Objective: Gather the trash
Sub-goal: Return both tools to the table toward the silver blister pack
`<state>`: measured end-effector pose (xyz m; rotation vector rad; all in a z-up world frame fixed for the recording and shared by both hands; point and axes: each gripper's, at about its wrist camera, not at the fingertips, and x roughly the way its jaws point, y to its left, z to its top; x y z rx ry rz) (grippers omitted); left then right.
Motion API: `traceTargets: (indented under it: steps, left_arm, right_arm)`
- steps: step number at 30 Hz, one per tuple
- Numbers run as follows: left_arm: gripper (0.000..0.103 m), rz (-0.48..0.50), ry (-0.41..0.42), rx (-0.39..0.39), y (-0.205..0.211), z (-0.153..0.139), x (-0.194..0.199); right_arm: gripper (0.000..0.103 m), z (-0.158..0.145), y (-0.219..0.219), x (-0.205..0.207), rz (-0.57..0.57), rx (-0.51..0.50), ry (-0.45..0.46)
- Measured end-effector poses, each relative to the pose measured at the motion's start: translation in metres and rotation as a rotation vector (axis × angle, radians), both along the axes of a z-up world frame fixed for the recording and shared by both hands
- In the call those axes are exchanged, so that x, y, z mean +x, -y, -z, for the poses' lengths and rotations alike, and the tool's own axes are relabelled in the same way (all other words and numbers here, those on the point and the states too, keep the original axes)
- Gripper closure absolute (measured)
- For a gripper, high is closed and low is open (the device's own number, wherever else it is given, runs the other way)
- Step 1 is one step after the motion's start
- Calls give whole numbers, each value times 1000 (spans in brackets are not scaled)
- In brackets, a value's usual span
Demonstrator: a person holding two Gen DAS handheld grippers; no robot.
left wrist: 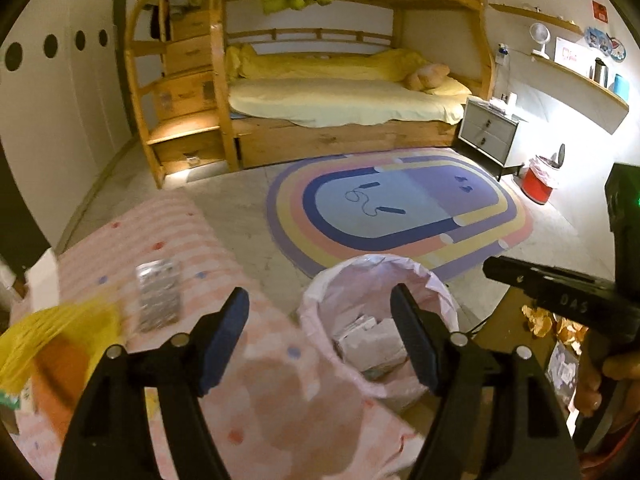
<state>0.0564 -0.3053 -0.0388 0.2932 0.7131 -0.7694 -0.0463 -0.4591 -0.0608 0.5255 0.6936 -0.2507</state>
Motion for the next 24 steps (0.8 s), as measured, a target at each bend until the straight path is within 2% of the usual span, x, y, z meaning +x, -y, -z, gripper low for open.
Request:
traceTargets:
  steps: [7,10,15,24]
  left_arm:
    - [30,-81,36,-28,-69,-21,-23]
    - [28,-121,46,-33,-102,-23,-29]
    - [28,-237,56,-16,-160,-21,-29]
    - [27,-481,30,-1,-253,-10,-8]
  right_arm:
    - [76,-31,-71,-1,-120,-109,17]
    - [70,-40,-105,5,-189,-143,22]
    - [60,-45,-160,21,-308,-187,14]
    - [56,-38,-226,56,-454,-259,-18]
